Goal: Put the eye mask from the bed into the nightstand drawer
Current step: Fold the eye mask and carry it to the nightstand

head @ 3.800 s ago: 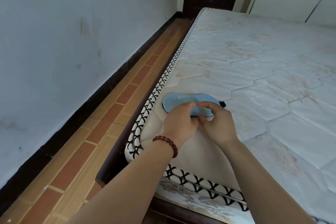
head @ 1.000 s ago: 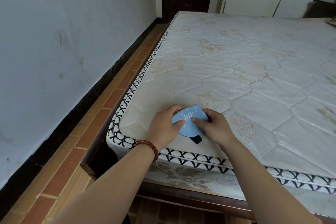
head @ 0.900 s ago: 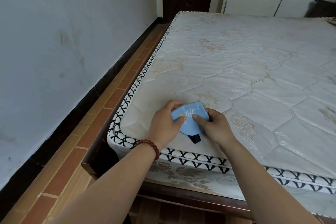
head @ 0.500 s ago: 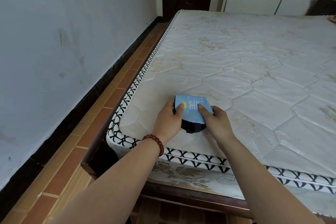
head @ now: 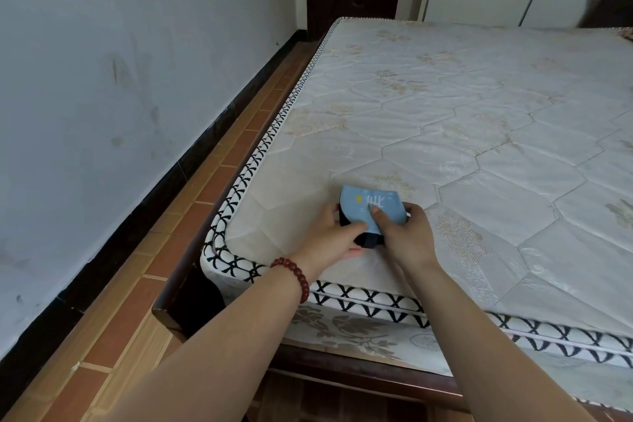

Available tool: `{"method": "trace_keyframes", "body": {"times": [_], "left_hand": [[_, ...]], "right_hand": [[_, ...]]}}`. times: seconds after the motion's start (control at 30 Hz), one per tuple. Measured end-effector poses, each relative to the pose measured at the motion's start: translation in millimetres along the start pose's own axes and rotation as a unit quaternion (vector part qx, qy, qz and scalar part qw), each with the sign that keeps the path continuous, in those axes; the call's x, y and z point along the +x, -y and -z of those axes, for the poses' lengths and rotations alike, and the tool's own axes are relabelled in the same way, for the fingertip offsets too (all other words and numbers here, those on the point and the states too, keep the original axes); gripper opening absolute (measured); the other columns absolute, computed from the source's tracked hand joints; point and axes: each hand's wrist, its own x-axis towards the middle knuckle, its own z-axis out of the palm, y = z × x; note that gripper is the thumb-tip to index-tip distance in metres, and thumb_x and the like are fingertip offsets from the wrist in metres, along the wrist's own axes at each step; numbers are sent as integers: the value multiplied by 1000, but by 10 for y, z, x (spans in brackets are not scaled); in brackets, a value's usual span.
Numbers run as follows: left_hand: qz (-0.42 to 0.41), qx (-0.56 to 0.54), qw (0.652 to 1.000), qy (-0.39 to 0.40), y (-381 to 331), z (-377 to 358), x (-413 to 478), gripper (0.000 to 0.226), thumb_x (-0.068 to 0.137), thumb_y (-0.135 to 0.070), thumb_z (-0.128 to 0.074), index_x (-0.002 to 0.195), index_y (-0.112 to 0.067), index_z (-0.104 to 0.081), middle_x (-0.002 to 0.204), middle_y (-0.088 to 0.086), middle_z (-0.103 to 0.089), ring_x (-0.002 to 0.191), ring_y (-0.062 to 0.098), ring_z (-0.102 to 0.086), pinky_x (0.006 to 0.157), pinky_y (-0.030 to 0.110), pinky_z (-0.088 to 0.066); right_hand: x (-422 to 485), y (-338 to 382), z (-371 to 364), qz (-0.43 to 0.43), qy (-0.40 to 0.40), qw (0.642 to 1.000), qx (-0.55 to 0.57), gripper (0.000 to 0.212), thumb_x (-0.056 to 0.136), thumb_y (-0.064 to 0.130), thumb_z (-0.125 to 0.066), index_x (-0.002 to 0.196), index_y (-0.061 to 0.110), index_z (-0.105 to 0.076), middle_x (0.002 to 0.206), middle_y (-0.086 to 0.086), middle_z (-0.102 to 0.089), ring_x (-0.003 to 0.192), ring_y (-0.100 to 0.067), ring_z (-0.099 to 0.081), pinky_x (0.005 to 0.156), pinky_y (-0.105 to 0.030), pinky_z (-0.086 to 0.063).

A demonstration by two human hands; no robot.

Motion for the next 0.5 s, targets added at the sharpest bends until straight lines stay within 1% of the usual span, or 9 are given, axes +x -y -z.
{"method": "trace_keyframes", "body": {"times": [0.07, 0.13, 0.17, 0.2, 0.27, 0.33, 0.4, 0.47, 0.5], "left_hand": [[-15, -1, 1000, -16, 6, 3, 17, 38, 87, -2, -58, 122, -14, -46, 115, 10, -61, 100, 24, -66, 72, 28, -59], [-31, 12, 999, -11, 21, 23, 26, 40, 87, 3, -55, 123, -14, -46, 116, 9, -62, 105, 24, -64, 80, 34, -57], [-35, 19, 999, -6, 28, 35, 27, 42, 87, 4, -55, 124, -15, -47, 112, 7, -63, 105, 22, -64, 80, 34, -57], [-35, 22, 999, -2, 30, 48, 26, 42, 86, 4, -55, 122, -16, -48, 108, 3, -63, 102, 20, -64, 75, 31, -58], [-26, 11, 1000, 0, 21, 59, 24, 34, 84, 2, -57, 107, -24, -55, 101, -3, -65, 97, 17, -65, 67, 24, -58], [-11, -24, 1000, -7, 4, 51, 26, 26, 84, -3, -57, 96, -26, -61, 98, -1, -69, 92, 18, -68, 62, 24, -58], [-4, -51, 998, -32, -1, 44, 27, 19, 88, -10, -56, 103, -19, -64, 101, 6, -71, 90, 21, -69, 58, 24, -59], [-16, -62, 997, -51, 12, 27, 37, 21, 91, -12, -57, 111, -10, -63, 107, 12, -69, 92, 24, -69, 65, 29, -60], [-24, -62, 996, -57, 21, 18, 40, 20, 91, -10, -58, 111, -8, -62, 108, 13, -69, 93, 25, -68, 71, 33, -60]], "right_hand": [[-12, 2, -11, -28, 33, 999, 16, 63, 74, 37, -78, 121, 6, -49, 110, -5, -64, 97, -21, -66, 86, -38, -55], [-18, -10, -17, -53, 72, 996, 23, 68, 68, 35, -83, 121, 7, -52, 112, -6, -67, 98, -23, -67, 88, -43, -55], [-20, -19, -19, -57, 83, 995, 19, 67, 67, 31, -84, 121, 7, -53, 113, -8, -67, 99, -24, -67, 88, -44, -55], [-22, -26, -18, -57, 87, 994, 16, 66, 66, 28, -85, 121, 7, -55, 113, -8, -68, 99, -24, -67, 89, -45, -55], [-17, -35, -20, -58, 88, 994, 17, 65, 66, 23, -86, 121, 6, -56, 113, -9, -68, 99, -24, -67, 89, -42, -55], [-15, -26, -21, -61, 91, 994, 25, 64, 66, 21, -86, 119, 5, -56, 110, -9, -69, 96, -23, -68, 86, -39, -56], [-28, -12, -23, -63, 100, 992, 38, 60, 66, 21, -86, 117, 6, -58, 107, -8, -70, 93, -22, -69, 82, -35, -56], [-48, 5, -21, -57, 112, 991, 52, 53, 66, 22, -86, 111, 9, -63, 101, -6, -74, 88, -19, -71, 76, -29, -58], [-58, 12, -20, -54, 119, 989, 65, 47, 67, 23, -85, 108, 10, -66, 97, -5, -75, 86, -19, -72, 74, -27, -58]]}}
